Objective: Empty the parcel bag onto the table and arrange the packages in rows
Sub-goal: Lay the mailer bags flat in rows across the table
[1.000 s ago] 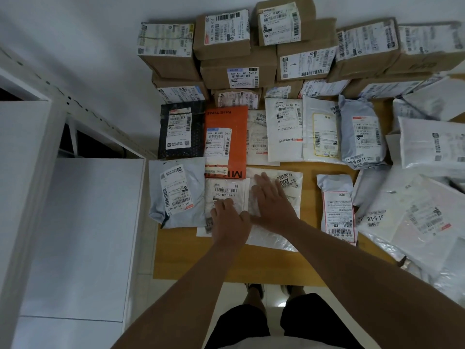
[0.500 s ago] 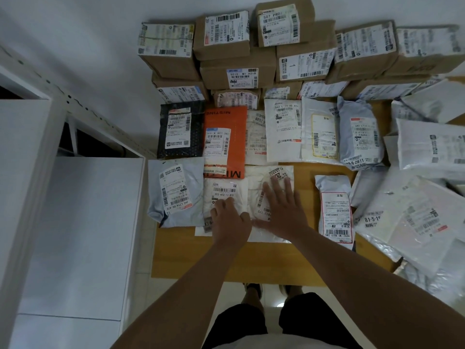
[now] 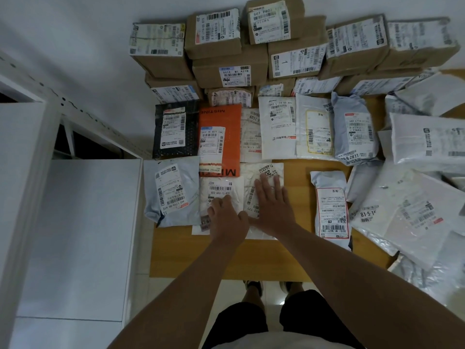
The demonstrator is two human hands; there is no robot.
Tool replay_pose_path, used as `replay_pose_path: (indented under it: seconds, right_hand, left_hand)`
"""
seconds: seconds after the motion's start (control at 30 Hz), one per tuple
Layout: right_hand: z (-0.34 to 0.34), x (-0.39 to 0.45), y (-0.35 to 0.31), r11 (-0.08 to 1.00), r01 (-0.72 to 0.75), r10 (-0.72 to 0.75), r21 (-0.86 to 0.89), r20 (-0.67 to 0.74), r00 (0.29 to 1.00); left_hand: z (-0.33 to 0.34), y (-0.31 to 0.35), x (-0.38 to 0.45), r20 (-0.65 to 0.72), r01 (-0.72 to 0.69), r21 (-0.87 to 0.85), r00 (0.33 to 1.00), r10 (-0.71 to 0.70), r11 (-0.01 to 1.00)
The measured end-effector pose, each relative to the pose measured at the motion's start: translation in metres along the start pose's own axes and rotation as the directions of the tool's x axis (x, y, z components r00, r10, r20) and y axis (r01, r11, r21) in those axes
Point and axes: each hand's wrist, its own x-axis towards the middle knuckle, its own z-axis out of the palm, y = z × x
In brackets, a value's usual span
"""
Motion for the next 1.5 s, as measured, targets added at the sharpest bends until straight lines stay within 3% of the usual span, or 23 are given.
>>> replay_pose_path:
  seconds: [0.27,0.37,0.47,0.57,0.77,1.23,1.5]
  right_hand:
    - [0.001,-0.001,-0.002,1.000,0.017,-0.017,0.008,-0.002,1.000]
    - [-0.003,-0.014,0.010,1.000,0.011,-0.011,0.005,-0.109,0.994]
    - [-0.007,-0.039,0.039,0.969,-0.243,0.246,0.042,-0.245,0.938]
    - [-0.009,-0.063,0.055,0.871,-0.476,0.491,0.120,-0.247,0.836]
    - [-0.008,-0.061,0.049,0.959,-0.266,0.279,0.097,-0.156,0.948]
    - [-0.032,-0.033,0.040,0.911,-0.252,0.312,0.326,-0.146,0.939]
    - [-0.031,-0.028,0.039,0.923,-0.295,0.341,0.249,-0.170,0.924]
  left_hand:
    - [0.000,0.000,-0.001,0.016,-0.018,0.034,1.000,0.017,0.999]
    - [0.002,0.000,-0.001,0.025,-0.008,0.074,1.000,0.006,0.997]
    - [0.003,0.003,-0.002,0.047,0.025,0.122,0.998,-0.031,0.992]
    - [0.002,0.010,-0.002,0.013,0.041,0.165,0.999,-0.044,0.986]
    - [0.002,0.018,0.000,0.022,0.028,0.170,0.999,-0.032,0.985]
    - [0.002,0.015,0.004,0.122,0.011,0.180,0.992,-0.033,0.984]
    - [0.009,0.011,0.002,0.121,0.000,0.198,0.992,-0.025,0.980]
